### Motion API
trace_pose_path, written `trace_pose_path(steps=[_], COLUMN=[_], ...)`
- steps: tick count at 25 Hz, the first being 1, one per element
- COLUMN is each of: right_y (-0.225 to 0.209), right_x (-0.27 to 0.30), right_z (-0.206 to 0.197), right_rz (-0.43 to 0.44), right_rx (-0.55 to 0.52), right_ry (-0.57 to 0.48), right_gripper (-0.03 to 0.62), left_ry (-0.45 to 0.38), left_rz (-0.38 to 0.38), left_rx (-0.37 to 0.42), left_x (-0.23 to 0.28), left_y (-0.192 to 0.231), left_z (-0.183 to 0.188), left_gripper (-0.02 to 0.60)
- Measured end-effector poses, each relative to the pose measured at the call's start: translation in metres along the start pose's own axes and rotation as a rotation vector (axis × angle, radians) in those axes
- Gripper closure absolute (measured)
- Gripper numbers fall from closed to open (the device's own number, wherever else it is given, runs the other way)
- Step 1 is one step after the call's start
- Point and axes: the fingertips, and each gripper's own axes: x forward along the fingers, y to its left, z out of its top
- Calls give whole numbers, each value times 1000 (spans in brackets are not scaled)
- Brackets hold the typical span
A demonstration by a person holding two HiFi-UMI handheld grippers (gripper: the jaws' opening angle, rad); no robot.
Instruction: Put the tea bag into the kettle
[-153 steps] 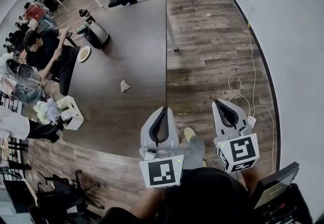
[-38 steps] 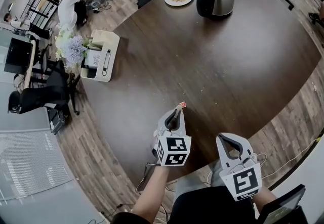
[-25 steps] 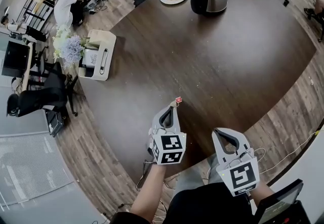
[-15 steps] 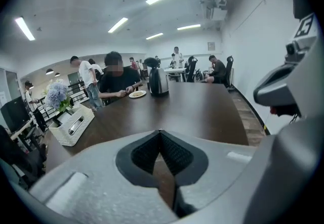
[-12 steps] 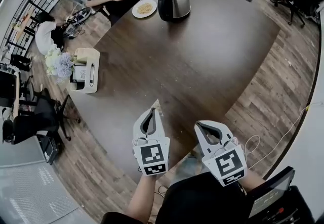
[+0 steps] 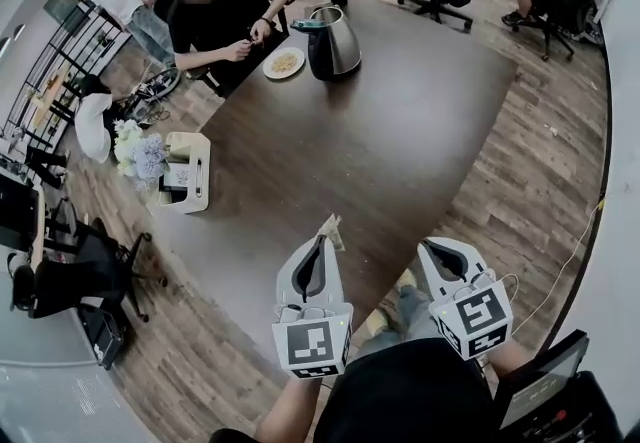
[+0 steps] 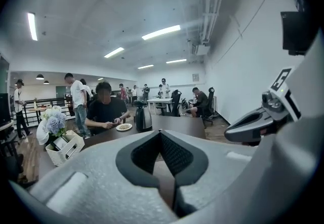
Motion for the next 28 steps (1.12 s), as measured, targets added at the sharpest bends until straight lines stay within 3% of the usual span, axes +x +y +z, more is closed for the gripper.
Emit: trace_pose_path(steps=[6,16,21,28], right_y=[-25,-55,-80,-131], right_x=[-45,-101,-110,-87], right_z=[7,0,0,6], right_rz=[-146,-292,-306,-216], right_rx=[56,65,80,62], right_ry=[-52,-88,-104,-109], right_gripper=[592,592,592,592], left_ry=[-78,-159,-195,-178], left_rz=[-78,-130,-123,-31], left_rx=[0,3,5,36], left_x=[-24,-41,-36,-6], left_y=[-18,-47,-62,-83], left_z=[19,45,61,81], left_gripper=[575,575,575,575])
